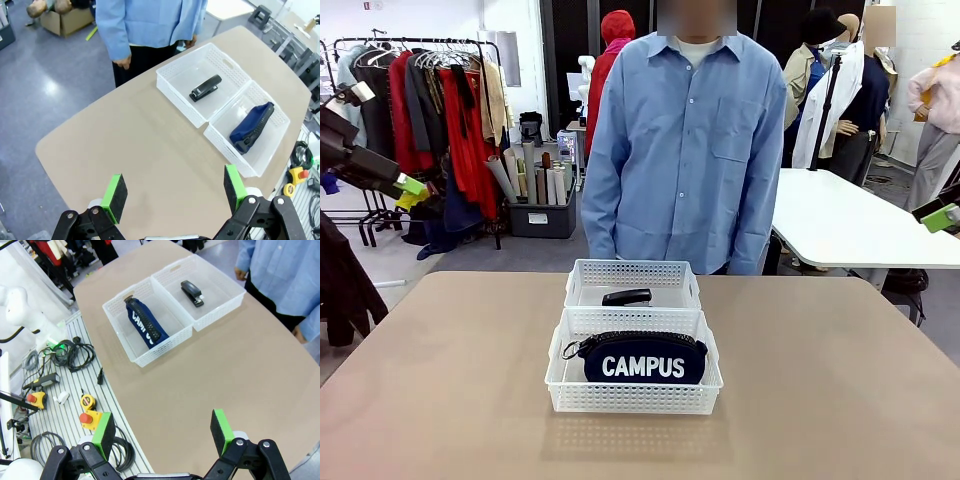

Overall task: Distribute items into two baskets.
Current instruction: Place the picked Stapler into the Organizing basket as instructed by the person.

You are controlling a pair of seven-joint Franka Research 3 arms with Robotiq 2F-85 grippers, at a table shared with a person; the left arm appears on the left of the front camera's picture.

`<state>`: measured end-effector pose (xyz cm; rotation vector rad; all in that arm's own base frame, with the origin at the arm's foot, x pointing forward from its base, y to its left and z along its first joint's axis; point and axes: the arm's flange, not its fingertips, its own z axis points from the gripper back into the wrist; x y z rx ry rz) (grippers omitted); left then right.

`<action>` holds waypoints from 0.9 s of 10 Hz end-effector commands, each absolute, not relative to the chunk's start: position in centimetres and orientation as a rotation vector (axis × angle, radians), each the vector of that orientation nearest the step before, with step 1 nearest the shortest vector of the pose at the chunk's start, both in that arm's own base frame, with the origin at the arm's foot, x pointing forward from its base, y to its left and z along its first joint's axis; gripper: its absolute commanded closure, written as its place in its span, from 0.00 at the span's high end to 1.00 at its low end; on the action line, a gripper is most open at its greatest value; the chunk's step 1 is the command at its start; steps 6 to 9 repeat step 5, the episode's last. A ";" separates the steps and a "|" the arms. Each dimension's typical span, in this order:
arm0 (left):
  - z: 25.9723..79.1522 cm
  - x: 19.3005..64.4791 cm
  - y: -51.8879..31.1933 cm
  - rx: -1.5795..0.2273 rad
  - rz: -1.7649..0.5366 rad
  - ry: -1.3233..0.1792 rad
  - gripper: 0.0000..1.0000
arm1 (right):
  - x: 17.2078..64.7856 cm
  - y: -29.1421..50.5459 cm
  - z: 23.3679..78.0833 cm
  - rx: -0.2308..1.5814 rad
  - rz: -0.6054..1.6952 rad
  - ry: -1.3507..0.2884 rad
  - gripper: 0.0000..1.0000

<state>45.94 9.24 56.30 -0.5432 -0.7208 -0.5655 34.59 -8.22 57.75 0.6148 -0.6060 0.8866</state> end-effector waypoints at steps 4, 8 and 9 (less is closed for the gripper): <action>56.4 45.8 9.5 -0.539 -0.557 -0.719 1.00 | 34.6 -8.1 57.9 0.624 0.887 -0.617 1.00; 56.4 45.8 9.5 -0.539 -0.557 -0.719 1.00 | 34.6 -8.1 57.9 0.624 0.887 -0.617 1.00; 56.4 45.8 9.5 -0.539 -0.557 -0.719 1.00 | 34.6 -8.1 57.9 0.624 0.887 -0.617 1.00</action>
